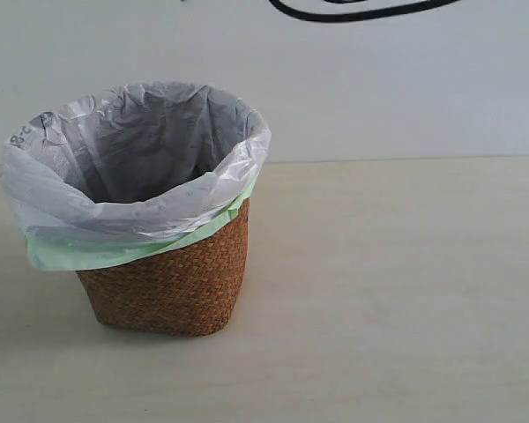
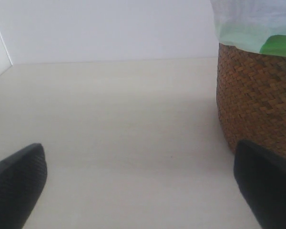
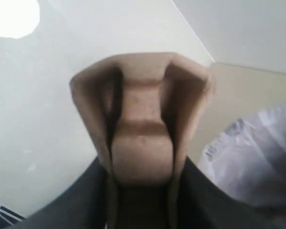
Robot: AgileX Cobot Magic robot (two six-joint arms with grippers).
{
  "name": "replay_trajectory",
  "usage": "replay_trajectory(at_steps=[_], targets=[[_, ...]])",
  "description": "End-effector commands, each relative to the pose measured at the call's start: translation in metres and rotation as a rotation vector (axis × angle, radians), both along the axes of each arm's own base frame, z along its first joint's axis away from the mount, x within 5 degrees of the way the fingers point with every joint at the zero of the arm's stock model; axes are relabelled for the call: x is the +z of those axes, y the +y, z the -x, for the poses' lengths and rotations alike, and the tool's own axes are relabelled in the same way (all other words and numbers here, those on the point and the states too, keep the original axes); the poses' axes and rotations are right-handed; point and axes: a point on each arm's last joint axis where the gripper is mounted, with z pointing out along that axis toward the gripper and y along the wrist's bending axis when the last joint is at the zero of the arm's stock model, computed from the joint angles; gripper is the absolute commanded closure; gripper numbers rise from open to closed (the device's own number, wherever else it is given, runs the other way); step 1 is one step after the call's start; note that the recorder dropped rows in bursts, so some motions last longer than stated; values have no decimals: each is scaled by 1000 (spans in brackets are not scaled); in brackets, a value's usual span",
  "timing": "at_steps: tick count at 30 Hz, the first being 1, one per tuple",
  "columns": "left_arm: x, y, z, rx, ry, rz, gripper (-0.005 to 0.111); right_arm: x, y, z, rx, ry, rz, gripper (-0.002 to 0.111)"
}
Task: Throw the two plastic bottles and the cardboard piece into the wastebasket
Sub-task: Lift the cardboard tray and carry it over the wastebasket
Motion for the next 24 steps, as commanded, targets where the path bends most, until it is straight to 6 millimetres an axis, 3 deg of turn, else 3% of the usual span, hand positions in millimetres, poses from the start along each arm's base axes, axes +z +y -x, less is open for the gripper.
replay_trajectory(at_steps=[1,6,9,13,17,20,24], targets=[[2,0,0,-5,-15,9,-1,4,-1,-3,-24,-79,-8,108],[2,0,0,-5,-15,9,-1,-13,-9,-14,-115,-215,253,108],[2,0,0,-5,-15,9,-1,-26,-23,-27,-256,-268,484,108],[2,0,0,-5,-15,9,-1,-36,-60,-47,-609,-257,807,108],[2,0,0,-5,-15,9,-1,-33,-93,-53,-897,-273,1055,108],[2,0,0,-5,-15,9,-1,-30,-106,-53,-998,-279,1161,108],[2,0,0,-5,-15,9,-1,-34,-104,-51,-988,-221,1121,108]])
